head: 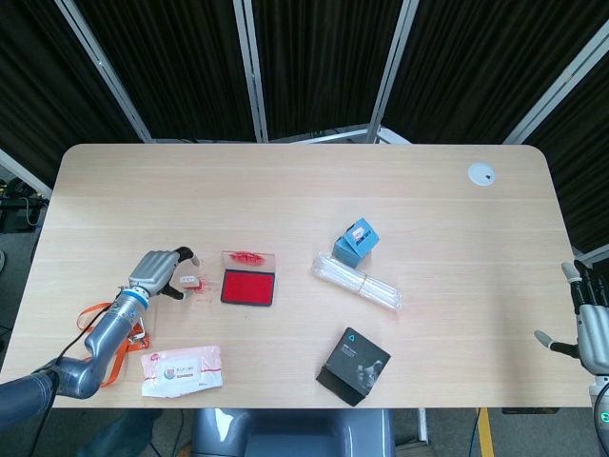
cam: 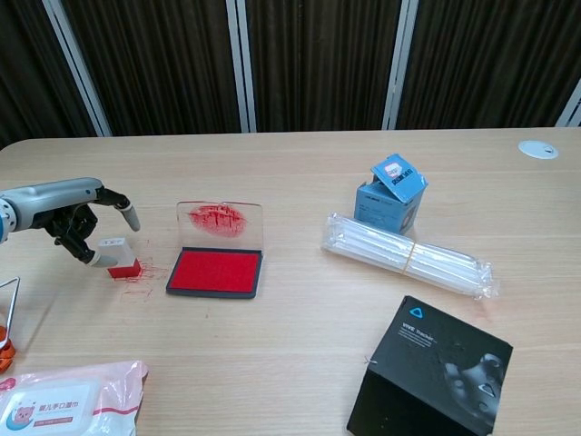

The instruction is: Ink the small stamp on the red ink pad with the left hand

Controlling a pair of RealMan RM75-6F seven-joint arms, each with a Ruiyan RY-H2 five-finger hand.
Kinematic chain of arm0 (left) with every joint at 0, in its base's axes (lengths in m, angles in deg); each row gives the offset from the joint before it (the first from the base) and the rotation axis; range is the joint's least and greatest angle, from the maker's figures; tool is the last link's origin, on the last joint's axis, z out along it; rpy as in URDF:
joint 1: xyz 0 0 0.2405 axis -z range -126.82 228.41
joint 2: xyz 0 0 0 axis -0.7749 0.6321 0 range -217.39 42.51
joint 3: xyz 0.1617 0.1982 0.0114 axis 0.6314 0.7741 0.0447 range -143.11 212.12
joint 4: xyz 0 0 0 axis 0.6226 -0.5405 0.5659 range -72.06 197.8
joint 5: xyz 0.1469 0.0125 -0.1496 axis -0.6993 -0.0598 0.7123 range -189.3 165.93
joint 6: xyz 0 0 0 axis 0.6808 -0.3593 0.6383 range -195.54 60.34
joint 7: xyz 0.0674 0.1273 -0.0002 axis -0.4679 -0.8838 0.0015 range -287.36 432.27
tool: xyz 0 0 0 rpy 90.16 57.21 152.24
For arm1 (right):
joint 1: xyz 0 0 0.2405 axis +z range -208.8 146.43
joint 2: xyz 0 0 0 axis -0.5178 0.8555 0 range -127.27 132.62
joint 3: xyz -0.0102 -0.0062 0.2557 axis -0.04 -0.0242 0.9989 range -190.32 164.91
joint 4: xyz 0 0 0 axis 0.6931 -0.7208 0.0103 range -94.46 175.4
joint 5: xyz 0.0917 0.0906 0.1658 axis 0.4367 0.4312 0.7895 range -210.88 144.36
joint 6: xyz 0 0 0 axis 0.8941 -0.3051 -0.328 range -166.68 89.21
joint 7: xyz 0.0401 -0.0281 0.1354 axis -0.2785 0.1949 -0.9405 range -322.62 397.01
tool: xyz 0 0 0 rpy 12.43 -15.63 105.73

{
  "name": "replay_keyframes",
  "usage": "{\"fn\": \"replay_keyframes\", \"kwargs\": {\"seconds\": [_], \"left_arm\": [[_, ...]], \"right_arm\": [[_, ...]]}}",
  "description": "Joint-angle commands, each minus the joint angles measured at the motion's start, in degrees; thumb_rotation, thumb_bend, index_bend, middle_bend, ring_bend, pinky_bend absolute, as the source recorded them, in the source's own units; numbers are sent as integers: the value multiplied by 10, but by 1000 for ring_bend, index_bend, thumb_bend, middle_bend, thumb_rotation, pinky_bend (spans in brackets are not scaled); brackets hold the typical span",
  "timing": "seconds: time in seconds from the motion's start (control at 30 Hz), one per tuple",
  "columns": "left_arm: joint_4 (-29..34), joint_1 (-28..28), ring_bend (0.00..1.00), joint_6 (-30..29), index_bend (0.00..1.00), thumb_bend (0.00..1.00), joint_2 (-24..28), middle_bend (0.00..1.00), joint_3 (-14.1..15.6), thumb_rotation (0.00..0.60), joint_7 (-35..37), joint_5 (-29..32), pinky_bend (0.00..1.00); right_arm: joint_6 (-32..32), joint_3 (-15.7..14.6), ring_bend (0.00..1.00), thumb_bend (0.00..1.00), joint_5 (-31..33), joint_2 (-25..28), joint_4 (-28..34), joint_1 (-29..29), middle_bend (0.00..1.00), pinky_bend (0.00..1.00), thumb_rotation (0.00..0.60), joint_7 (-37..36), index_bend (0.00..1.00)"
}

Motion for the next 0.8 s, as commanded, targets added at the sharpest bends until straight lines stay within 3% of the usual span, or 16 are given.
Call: {"fn": "replay_keyframes", "kwargs": {"seconds": [0.03,0.13,0.23,0.3,0.4,0.47,0.8], "left_arm": [[20,-11,696,-36,248,102,16,95,-4,600,9,-20,710],[49,-26,593,-87,181,19,43,18,-11,600,5,-40,619],[91,-47,417,-143,75,0,80,0,-13,600,-13,-59,410],[116,-61,265,-174,16,0,101,0,-13,600,-26,-67,202],[171,-89,62,-220,0,0,144,0,-7,600,-44,-77,20],[201,-108,3,-247,0,0,168,0,0,600,-60,-84,0],[293,-211,0,-399,0,0,214,0,35,600,-144,-115,0]], "right_arm": [[0,0,0,0,-1,1,1,0,0,0,600,-1,0],[-2,0,0,0,-3,2,4,-1,0,0,600,-3,0],[-7,-2,0,0,-9,6,8,-3,0,0,600,-7,0],[-11,-3,0,0,-14,8,13,-4,0,0,600,-10,0],[-19,-6,0,0,-25,14,21,-8,0,0,600,-16,0],[-23,-8,0,0,-32,17,26,-9,0,0,600,-20,0],[-42,-13,0,0,-64,26,37,-12,0,0,600,-32,0]]}}
